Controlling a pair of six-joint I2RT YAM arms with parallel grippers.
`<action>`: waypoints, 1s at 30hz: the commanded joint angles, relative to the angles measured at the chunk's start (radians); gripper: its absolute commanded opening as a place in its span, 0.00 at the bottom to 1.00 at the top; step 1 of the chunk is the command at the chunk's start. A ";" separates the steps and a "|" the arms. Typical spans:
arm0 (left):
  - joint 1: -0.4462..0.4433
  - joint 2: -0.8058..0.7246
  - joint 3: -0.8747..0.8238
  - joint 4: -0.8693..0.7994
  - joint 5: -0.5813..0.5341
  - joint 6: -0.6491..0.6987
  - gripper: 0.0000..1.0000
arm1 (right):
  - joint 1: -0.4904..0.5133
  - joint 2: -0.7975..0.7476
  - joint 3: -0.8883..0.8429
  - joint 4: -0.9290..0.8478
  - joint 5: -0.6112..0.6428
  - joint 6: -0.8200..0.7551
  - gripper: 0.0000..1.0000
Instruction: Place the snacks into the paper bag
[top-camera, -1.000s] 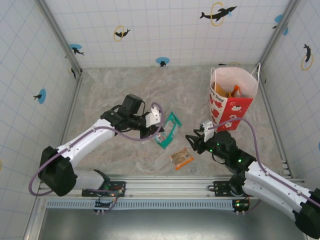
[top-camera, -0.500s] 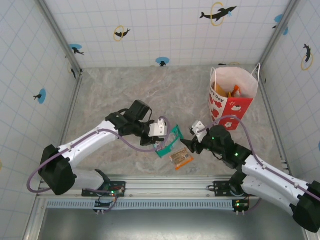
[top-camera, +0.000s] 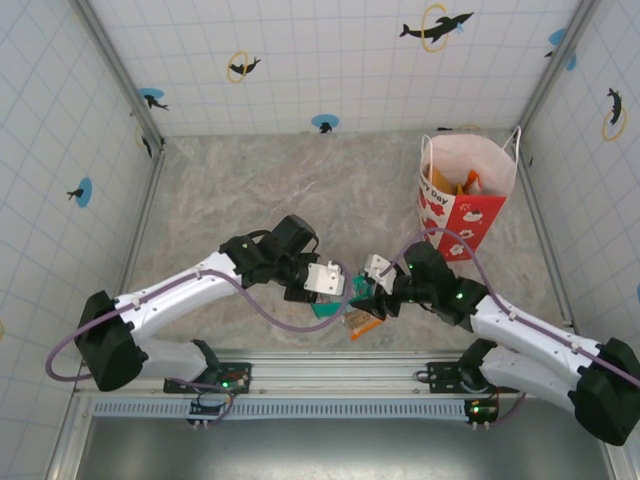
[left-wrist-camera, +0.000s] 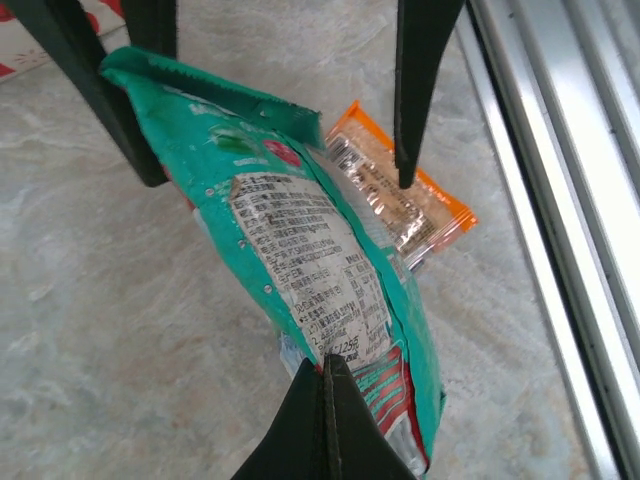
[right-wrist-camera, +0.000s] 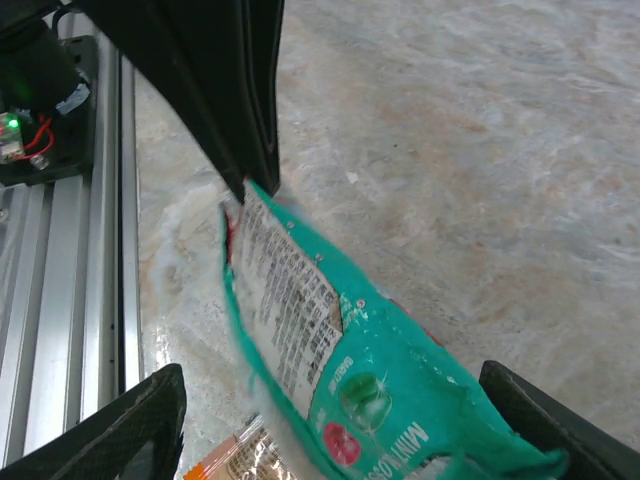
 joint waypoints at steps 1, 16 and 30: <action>-0.008 -0.047 -0.009 0.080 -0.066 0.036 0.00 | -0.006 0.019 0.049 -0.009 -0.079 -0.022 0.74; -0.009 -0.055 -0.039 0.156 -0.106 -0.024 0.00 | -0.035 -0.051 -0.005 0.075 -0.043 0.058 0.24; -0.008 -0.082 -0.165 0.524 -0.495 -0.455 0.82 | -0.110 -0.256 -0.017 0.117 0.107 0.162 0.01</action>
